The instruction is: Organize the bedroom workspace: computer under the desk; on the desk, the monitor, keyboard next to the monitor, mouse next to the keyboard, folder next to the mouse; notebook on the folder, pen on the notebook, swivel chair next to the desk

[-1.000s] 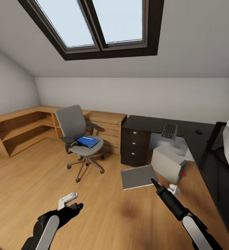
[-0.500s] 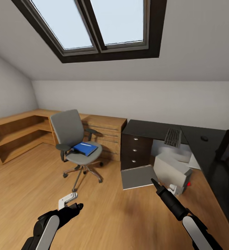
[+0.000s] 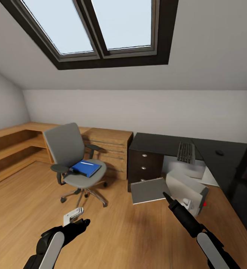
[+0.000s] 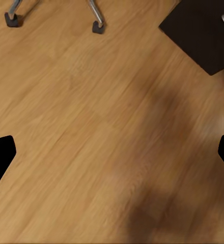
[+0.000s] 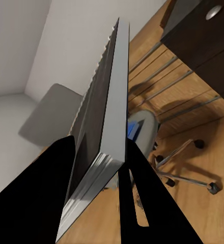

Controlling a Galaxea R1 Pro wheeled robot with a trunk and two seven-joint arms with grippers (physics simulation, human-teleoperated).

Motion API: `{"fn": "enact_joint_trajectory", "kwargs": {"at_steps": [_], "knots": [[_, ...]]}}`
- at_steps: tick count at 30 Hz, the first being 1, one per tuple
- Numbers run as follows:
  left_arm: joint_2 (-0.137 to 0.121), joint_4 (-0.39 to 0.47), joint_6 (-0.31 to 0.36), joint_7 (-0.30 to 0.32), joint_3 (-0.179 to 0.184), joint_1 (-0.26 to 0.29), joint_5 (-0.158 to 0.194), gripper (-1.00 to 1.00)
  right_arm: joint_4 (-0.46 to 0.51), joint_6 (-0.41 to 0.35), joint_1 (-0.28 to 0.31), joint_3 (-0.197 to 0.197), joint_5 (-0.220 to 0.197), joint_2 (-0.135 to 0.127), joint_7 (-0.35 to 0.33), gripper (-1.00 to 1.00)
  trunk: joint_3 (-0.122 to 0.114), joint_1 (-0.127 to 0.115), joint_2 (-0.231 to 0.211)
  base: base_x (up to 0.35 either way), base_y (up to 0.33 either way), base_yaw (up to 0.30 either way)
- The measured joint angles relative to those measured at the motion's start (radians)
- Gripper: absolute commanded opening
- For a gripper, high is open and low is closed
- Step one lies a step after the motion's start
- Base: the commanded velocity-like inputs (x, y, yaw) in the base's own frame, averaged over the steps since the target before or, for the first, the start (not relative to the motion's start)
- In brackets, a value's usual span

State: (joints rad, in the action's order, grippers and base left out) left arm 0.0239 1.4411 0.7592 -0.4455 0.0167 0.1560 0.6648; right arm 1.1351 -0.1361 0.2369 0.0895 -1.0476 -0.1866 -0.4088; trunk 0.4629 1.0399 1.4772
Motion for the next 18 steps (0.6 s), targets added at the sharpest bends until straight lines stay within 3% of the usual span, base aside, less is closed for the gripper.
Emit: {"fn": "enact_joint_trajectory", "kwargs": {"at_steps": [9, 18], "knots": [[0.001, 0.000, 0.000, -0.003, 0.052, 0.000, -0.003, 1.00, 0.000, -0.001, 0.000, -0.001, -0.002, -0.001, 0.000, -1.00, -0.009, 0.000, 0.000, 0.041, 0.005, -0.206], [-0.002, 0.000, -0.018, -0.004, 0.065, 0.000, -0.005, 1.00, 0.000, -0.002, 0.000, -0.001, -0.002, -0.003, 0.000, -1.00, -0.040, -0.034, -0.063, 0.004, 0.001, -0.044]]}}
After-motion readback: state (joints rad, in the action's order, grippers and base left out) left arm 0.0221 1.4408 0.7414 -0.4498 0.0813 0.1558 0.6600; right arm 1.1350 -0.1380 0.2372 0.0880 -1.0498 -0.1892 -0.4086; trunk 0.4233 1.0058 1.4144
